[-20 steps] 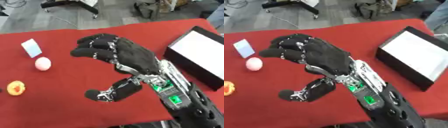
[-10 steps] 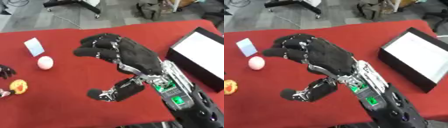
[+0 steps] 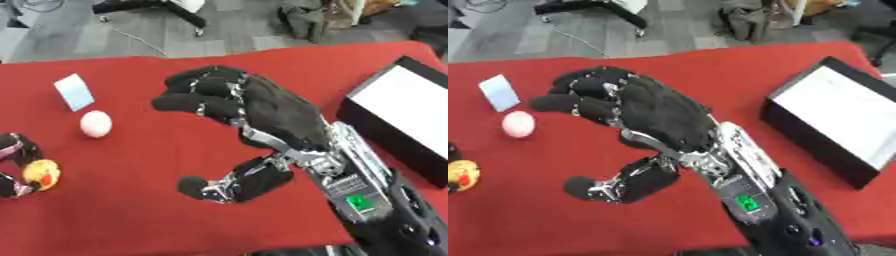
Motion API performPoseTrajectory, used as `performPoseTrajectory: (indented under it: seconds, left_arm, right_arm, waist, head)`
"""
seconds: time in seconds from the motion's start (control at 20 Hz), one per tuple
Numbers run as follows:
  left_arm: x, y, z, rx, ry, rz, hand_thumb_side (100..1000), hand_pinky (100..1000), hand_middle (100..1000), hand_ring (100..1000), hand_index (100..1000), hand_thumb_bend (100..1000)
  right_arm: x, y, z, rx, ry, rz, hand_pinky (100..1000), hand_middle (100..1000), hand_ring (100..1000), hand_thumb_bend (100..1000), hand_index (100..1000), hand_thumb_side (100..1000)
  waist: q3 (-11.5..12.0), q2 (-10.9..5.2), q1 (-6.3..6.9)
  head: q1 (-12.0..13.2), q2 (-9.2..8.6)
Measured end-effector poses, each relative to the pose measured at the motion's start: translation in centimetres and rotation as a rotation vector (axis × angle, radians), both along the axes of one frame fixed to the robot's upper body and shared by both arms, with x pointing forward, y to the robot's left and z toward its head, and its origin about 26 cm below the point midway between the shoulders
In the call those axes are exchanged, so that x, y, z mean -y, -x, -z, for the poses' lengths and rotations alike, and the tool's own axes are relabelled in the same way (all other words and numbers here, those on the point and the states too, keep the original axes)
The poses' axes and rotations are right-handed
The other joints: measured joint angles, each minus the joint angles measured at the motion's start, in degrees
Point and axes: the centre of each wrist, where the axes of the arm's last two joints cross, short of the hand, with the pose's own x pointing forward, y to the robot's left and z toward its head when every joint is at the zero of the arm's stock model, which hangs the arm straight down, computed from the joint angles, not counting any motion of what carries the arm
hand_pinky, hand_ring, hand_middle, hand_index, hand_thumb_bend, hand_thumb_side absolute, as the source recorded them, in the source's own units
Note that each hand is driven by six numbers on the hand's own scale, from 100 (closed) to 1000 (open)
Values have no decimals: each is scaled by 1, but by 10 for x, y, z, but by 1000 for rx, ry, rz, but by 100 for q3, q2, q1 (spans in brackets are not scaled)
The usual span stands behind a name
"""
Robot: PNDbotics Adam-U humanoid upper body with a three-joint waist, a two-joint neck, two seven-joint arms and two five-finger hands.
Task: Pick up the objects with one hand, pass them to the other hand, and then place them into the box on the other side of the table.
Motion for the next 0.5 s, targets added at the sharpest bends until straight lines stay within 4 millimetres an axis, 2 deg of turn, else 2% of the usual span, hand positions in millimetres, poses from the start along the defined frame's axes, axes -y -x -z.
performPoseTrajectory:
  seconds: [0.25, 0.5]
  left_arm:
    - [6, 0, -9, 99, 111, 43, 100, 669, 445, 497, 572, 100]
    - [19, -2, -28, 147, 364, 123, 118, 660, 443, 497, 560, 100]
  right_arm:
    - [0, 0, 0, 0, -4, -5, 819, 775, 860, 356, 927, 397]
    - [-1, 3, -7, 35, -17, -29, 826, 789, 870, 408, 934, 368]
  waist:
    - [30, 0, -2]
    - [59, 0, -7]
  head:
    - [-9, 0]
    - [-29, 0]
